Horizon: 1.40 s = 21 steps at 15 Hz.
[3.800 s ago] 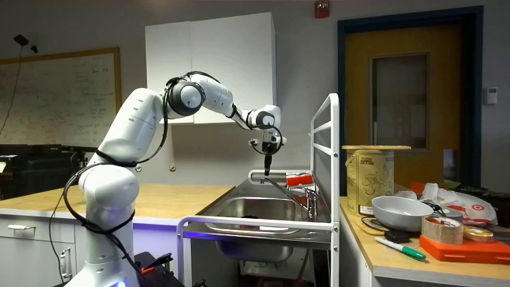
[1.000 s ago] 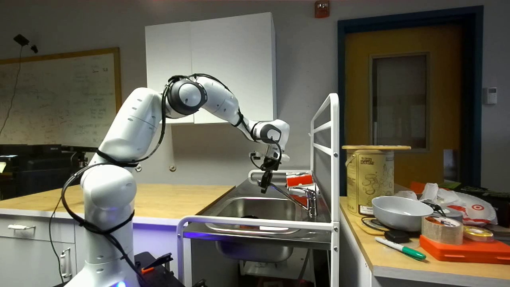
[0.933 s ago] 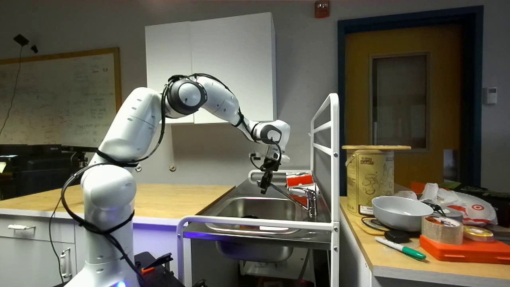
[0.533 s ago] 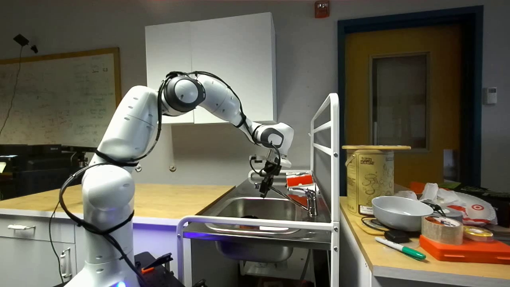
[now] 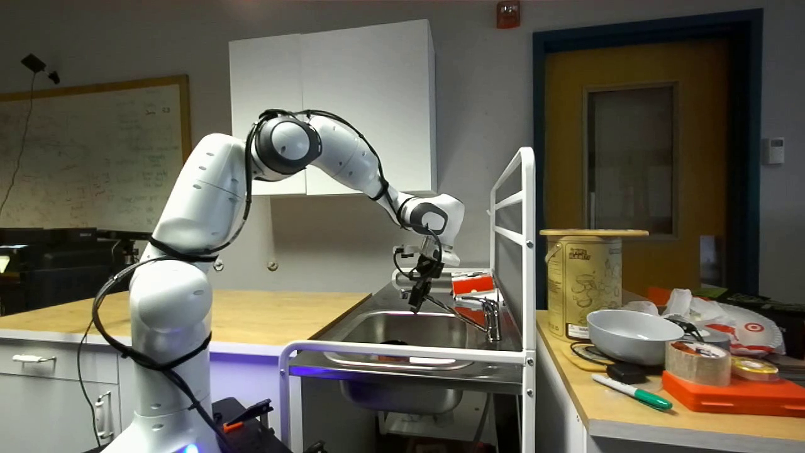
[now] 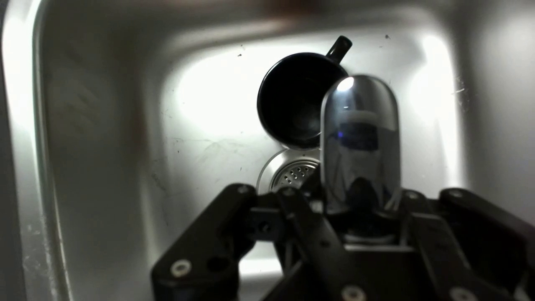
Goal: Move the faucet nozzle to the center
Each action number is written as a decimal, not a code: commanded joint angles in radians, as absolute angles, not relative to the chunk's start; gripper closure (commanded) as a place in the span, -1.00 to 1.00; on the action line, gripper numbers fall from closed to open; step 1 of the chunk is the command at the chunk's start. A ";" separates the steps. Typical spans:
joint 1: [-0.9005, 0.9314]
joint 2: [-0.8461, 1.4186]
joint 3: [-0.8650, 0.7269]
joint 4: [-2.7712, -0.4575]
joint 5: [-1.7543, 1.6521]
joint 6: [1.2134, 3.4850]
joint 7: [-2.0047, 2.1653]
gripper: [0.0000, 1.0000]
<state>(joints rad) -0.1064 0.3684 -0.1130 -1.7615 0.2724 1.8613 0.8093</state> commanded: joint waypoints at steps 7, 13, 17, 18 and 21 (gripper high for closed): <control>-0.102 0.343 -0.118 -1.798 0.291 1.863 0.792 -0.43; -0.088 0.305 -0.114 -1.813 0.279 1.870 0.794 -1.00; -0.071 0.269 -0.112 -1.832 0.269 1.873 0.796 -1.00; -0.067 0.255 -0.111 -1.840 0.265 1.875 0.796 -1.00; -0.056 0.215 -0.110 -1.857 0.256 1.876 0.797 -1.00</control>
